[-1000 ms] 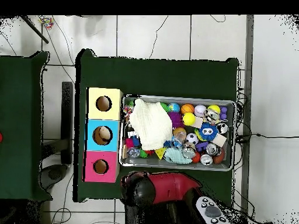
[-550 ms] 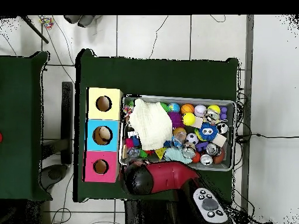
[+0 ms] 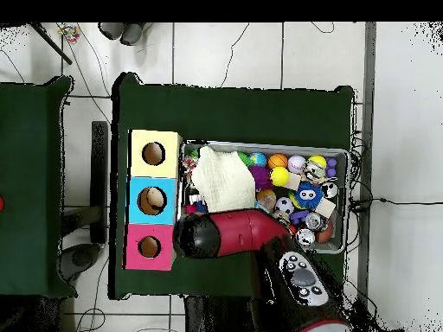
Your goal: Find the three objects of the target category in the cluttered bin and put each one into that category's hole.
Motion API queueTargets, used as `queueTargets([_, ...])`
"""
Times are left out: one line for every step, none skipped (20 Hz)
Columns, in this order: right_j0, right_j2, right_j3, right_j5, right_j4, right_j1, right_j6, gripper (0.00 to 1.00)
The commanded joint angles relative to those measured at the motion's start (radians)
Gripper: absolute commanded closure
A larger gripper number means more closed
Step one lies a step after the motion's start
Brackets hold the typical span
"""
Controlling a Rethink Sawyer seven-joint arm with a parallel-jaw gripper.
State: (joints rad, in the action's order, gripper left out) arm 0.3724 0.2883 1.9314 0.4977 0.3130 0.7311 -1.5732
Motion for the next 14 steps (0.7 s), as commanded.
queueTargets([-0.041, 0.065, -0.305, 0.119, -0.036, -0.122, -0.028, 0.0])
queueTargets([-0.05, 0.059, -0.339, 0.132, -0.032, -0.134, -0.028, 0.0])
queueTargets([-0.055, 0.055, -0.368, 0.15, -0.029, -0.146, -0.022, 0.0])
queueTargets([-0.057, 0.053, -0.396, 0.166, -0.027, -0.156, -0.016, 0.0])
queueTargets([-0.057, 0.054, -0.421, 0.187, -0.027, -0.166, -0.005, 0.0])
queueTargets([-0.056, 0.054, -0.443, 0.206, -0.027, -0.173, 0.003, 0.0])
queueTargets([-0.052, 0.057, -0.462, 0.223, -0.03, -0.181, 0.012, 0.0])
queueTargets([-0.047, 0.061, -0.482, 0.243, -0.035, -0.191, 0.021, 0.0])
queueTargets([-0.039, 0.065, -0.496, 0.256, -0.039, -0.199, 0.028, 0.0])
queueTargets([-0.029, 0.071, -0.509, 0.267, -0.044, -0.209, 0.036, 0.0])
queueTargets([-0.019, 0.073, -0.519, 0.273, -0.047, -0.218, 0.04, 0.0])
queueTargets([-0.007, 0.076, -0.53, 0.277, -0.049, -0.228, 0.045, 0.0])
queueTargets([0.003, 0.075, -0.543, 0.28, -0.049, -0.24, 0.045, 0.0])
queueTargets([0.015, 0.073, -0.554, 0.275, -0.05, -0.253, 0.042, 0.0])
